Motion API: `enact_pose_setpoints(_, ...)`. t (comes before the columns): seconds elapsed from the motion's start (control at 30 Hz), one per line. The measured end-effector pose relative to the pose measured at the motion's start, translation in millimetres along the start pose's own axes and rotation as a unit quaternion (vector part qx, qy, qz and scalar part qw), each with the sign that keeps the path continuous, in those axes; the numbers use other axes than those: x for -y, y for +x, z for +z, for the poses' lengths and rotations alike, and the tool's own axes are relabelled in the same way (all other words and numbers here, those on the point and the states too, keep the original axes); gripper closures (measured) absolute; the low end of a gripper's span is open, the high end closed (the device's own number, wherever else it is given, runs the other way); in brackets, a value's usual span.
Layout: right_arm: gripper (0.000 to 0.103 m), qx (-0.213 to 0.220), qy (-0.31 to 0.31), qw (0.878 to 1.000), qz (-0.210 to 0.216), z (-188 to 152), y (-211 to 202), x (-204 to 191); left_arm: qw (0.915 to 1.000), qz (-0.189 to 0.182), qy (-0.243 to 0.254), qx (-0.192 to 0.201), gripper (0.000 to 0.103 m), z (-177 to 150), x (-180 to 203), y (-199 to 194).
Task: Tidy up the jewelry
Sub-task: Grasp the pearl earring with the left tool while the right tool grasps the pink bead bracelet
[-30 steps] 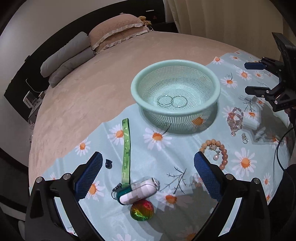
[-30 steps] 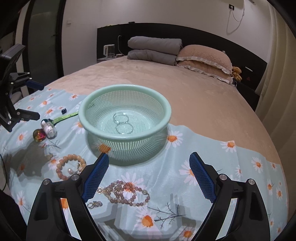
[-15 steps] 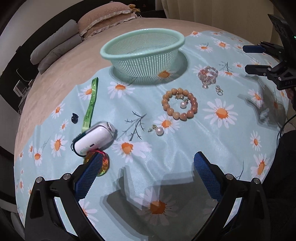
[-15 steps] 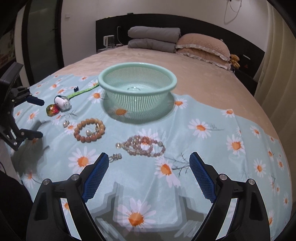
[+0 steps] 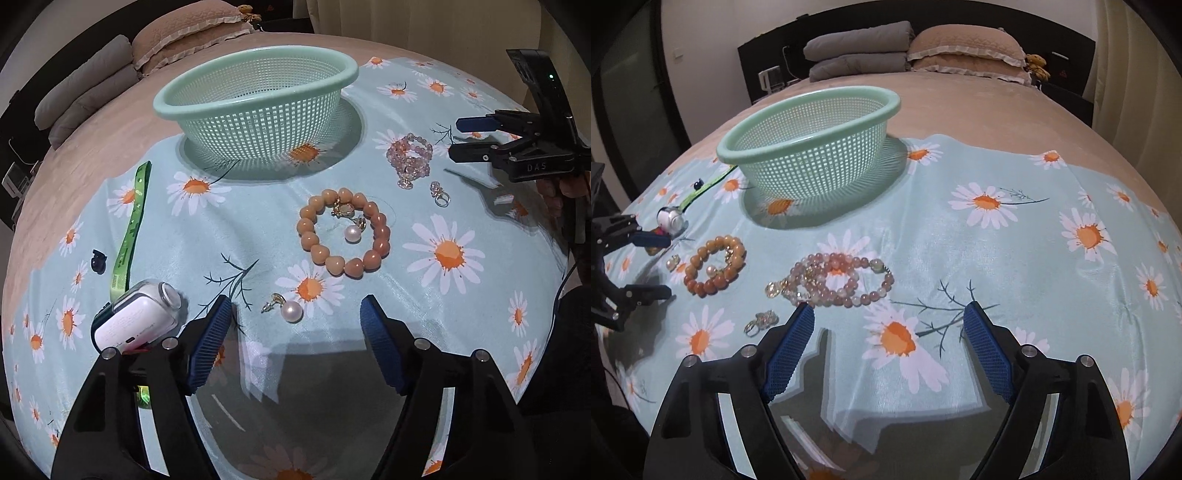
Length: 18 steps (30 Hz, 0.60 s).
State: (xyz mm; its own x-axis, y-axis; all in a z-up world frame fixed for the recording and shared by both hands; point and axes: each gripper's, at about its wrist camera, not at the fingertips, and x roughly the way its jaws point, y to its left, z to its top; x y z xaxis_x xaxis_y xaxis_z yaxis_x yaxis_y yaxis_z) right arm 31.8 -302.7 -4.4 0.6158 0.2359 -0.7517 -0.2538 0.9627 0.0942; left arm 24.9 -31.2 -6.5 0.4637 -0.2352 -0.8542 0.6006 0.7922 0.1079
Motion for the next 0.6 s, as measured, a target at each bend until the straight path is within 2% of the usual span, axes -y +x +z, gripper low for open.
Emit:
enact_pose_setpoints(0.1, 0.037, -0.004, 0.013, 1.0, 0.013, 10.3, 14.8, 1.7, 1.0, -0.006, 0.005, 0.0, 0.034, 1.0, -0.3, 6.0)
enact_pose_setpoints(0.3, 0.046, -0.015, 0.002, 1.0, -0.013, 22.6, 39.3, -5.8, 0.9999, -0.015, 0.001, 0.003, 0.04, 4.7, -1.2, 9.2)
enact_pose_setpoints(0.4, 0.06, -0.017, -0.054, 0.997, -0.051, 19.1, 43.2, -23.4, 0.9995, -0.03, -0.004, 0.005, 0.042, 3.4, -5.6, 12.8)
enact_pose_setpoints(0.43, 0.073, -0.017, -0.07, 0.996, -0.048, 17.9, 43.3, -29.1, 0.9991, -0.039, -0.012, 0.005, 0.043, 2.3, -7.7, 15.1)
enact_pose_setpoints(0.47, 0.084, -0.019, -0.083, 0.995, -0.042, 16.4, 43.7, -34.6, 0.9986, -0.048, -0.019, 0.007, 0.046, 1.1, -9.8, 15.0)
enact_pose_setpoints(0.5, 0.088, -0.021, -0.094, 0.995, -0.041, 14.8, 44.1, -39.2, 0.9983, -0.054, -0.02, 0.01, 0.052, 0.1, -9.4, 13.9)
enact_pose_setpoints(0.57, 0.091, -0.021, -0.101, 0.994, -0.042, 13.1, 42.9, -42.8, 0.9972, -0.072, -0.014, 0.014, 0.07, 0.0, -4.0, 10.9)
enact_pose_setpoints(0.6, 0.091, -0.021, -0.095, 0.995, -0.037, 12.4, 41.2, -41.0, 0.9977, -0.066, -0.004, 0.013, 0.072, -0.1, 0.0, 10.7)
